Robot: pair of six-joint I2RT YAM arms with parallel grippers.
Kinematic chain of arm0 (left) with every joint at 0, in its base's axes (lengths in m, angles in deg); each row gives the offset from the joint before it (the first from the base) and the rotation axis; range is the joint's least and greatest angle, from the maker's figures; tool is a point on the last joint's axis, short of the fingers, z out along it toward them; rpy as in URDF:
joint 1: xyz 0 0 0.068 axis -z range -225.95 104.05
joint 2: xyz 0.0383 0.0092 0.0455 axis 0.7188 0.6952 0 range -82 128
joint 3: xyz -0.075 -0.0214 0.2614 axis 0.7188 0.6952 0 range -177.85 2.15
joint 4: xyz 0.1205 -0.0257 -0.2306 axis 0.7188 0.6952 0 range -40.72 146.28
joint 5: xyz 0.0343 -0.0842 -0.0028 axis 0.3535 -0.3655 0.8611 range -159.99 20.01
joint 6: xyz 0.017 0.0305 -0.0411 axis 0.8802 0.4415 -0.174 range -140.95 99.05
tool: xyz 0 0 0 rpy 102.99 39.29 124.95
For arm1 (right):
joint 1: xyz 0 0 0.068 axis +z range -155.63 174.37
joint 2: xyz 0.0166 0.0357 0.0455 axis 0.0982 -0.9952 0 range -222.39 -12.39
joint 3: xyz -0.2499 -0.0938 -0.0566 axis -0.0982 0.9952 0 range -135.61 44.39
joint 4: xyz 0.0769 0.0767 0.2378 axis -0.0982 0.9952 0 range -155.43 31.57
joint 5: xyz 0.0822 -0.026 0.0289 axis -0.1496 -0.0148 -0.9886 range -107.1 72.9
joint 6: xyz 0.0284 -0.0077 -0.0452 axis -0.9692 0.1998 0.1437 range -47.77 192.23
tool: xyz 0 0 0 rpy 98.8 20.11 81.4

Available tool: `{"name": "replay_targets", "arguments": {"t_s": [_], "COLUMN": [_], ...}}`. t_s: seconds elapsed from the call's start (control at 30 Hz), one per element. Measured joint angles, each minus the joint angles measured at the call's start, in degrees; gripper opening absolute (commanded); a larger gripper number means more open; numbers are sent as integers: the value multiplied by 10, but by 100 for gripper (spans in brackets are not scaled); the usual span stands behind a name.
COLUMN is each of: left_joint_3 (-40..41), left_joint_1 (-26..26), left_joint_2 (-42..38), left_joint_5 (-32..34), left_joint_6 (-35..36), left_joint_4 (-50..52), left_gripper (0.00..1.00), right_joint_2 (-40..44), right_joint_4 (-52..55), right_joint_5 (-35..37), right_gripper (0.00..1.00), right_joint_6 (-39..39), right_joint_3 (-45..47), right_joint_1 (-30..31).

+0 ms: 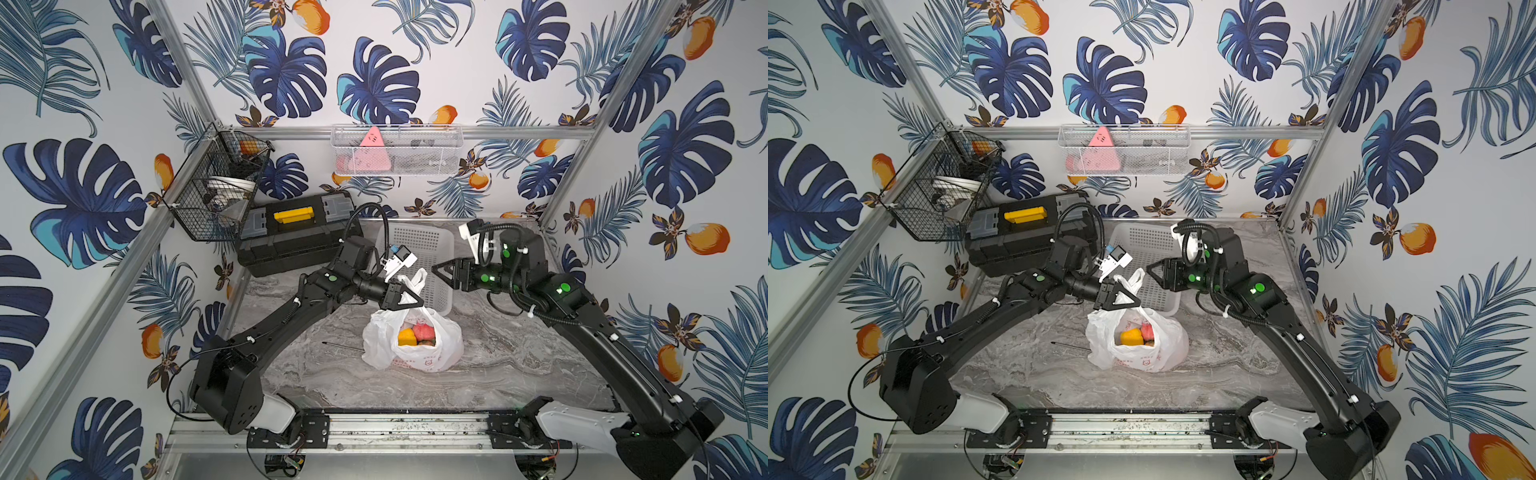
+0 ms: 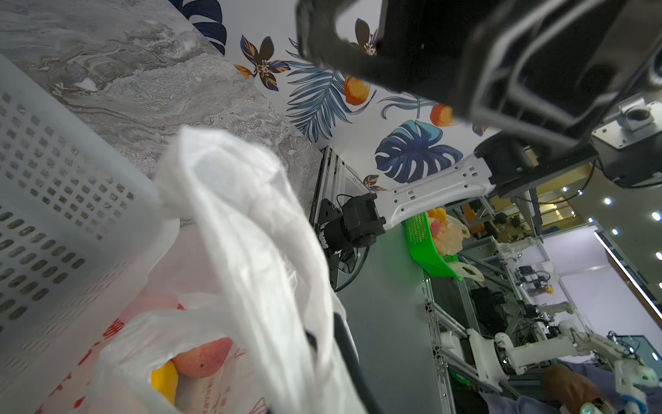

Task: Place the peach into a plastic bag & tie a knot
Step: Cross the plastic bag at the center of the board.

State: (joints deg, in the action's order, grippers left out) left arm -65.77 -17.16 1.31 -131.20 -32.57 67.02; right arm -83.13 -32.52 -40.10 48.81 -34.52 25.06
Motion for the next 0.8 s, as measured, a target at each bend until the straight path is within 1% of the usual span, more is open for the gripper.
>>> {"name": "replay_targets", "arguments": {"t_s": [0.1,0.2,0.47,0.53,0.67,0.73,0.77,0.8], "left_joint_3": [0,0,0,0,0,0,0,0], "left_joint_1": [4,5,6,7,8,8,8,5], "left_joint_2": [-1,-4,-4,-1,1,2,2,2], "left_joint_5": [5,9,14,14,15,17,19,19], "left_joint_6": [22,27,27,27,27,27,27,27], "left_joint_4": [7,7,7,7,2,3,5,7], "left_gripper": [14,14,14,15,15,18,20,22], "right_joint_2": [-31,-43,-64,-73,-90,-89,-87,-84], "right_joint_4": [42,70,73,65,38,22,12,5], "right_joint_5": [-13,-24,-70,-77,-95,-107,-113,-120], "right_gripper": [55,55,50,44,19,6,1,0], "right_joint_6": [-43,-75,-125,-133,-150,-156,-160,-165], "right_joint_3": [-35,-39,-17,-16,-13,-8,-3,2], "right_joint_1": [-2,-3,-1,-1,-1,-3,-5,-7]}}
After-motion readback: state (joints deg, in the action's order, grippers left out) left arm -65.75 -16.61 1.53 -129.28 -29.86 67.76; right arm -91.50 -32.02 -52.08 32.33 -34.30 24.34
